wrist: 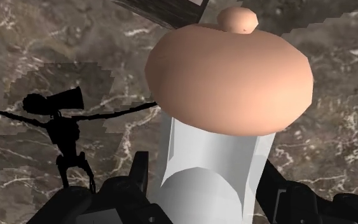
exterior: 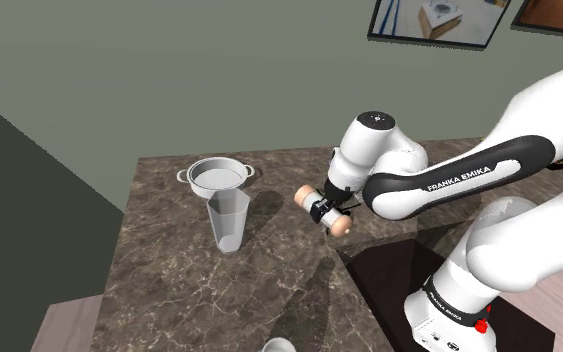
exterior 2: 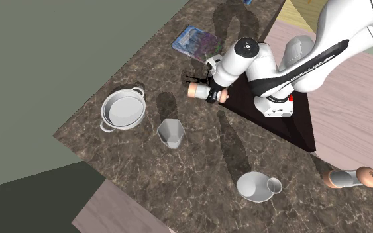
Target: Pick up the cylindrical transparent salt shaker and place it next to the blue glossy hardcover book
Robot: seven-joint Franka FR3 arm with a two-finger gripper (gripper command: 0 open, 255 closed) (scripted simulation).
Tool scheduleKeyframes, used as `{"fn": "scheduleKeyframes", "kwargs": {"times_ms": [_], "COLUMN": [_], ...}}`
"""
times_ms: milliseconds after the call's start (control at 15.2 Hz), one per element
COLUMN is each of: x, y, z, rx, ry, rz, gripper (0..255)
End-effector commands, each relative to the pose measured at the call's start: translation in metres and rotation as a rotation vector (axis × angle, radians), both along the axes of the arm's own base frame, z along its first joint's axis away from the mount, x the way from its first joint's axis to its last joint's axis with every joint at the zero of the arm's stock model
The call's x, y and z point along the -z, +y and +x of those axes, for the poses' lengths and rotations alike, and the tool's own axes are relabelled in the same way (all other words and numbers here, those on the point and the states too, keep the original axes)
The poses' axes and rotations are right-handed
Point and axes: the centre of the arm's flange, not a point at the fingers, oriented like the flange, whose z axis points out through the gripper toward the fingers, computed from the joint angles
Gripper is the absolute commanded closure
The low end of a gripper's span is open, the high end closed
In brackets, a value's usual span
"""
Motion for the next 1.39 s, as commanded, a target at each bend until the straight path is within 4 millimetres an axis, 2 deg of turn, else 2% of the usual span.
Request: {"fn": "scheduleKeyframes", "kwargs": {"times_ms": [0, 858, 1320], "x": [-0.009, -0.077, -0.078], "y": [-0.001, -0.001, -0.083], "z": [0.0, 0.0, 0.042], "rx": [0.0, 0.0, 0.0], "ry": [0.001, 0.001, 0.001], "rz": [0.0, 0.0, 0.0], "gripper": [255, 255, 255]}}
